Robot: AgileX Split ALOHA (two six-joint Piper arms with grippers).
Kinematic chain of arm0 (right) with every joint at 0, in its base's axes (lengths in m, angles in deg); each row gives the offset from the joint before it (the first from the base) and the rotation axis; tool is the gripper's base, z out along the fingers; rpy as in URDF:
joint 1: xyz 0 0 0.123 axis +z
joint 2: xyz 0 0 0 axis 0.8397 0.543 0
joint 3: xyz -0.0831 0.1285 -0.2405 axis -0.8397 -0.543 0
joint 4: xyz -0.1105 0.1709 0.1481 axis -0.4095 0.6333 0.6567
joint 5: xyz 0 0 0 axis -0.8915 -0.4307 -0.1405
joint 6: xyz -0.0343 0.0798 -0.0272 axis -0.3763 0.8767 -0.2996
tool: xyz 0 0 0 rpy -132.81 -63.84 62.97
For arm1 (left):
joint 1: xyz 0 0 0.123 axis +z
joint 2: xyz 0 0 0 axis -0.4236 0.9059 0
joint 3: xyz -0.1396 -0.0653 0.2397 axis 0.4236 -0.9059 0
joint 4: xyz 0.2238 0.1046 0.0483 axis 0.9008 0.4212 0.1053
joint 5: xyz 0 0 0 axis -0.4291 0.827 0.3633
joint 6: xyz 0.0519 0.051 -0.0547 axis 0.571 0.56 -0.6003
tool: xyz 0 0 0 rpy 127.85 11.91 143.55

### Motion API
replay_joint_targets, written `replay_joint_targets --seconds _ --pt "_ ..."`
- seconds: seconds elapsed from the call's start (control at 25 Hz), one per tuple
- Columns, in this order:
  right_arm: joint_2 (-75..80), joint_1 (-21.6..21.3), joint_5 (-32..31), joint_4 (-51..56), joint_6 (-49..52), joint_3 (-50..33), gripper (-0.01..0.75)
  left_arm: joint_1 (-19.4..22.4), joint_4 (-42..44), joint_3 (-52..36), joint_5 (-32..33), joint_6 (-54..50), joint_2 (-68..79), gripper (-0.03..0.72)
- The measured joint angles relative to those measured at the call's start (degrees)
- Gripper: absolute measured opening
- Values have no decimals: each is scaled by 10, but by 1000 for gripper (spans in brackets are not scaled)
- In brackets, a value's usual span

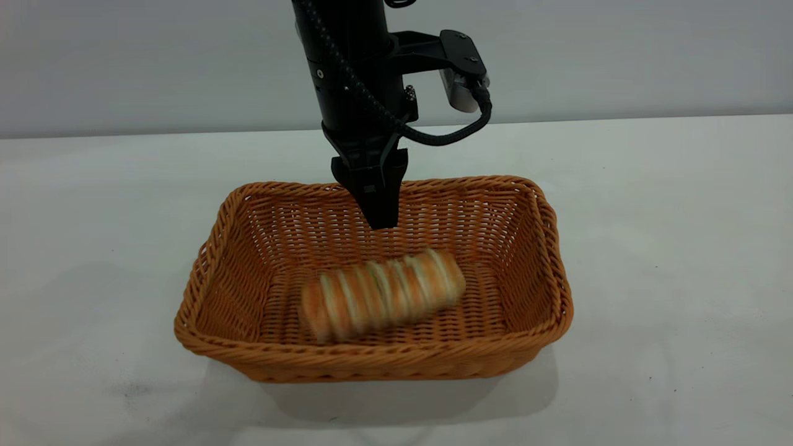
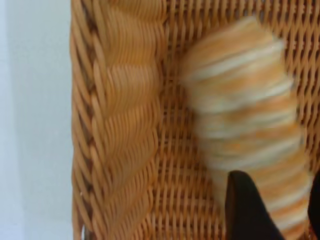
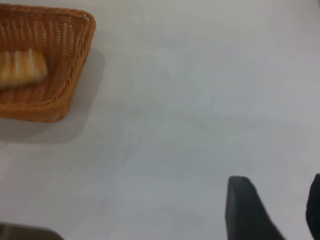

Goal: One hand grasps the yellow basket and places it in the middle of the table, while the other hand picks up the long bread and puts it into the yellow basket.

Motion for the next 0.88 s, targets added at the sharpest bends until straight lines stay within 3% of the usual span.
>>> replay_joint_targets --seconds 0.52,0.68,0.88 --pt "0 0 0 0 0 0 331 0 5 0 -119 -145 -169 395" --pt "0 0 0 0 0 0 331 0 4 0 -115 -152 -232 395" --pt "0 0 0 0 0 0 331 0 4 0 -55 -183 -313 395"
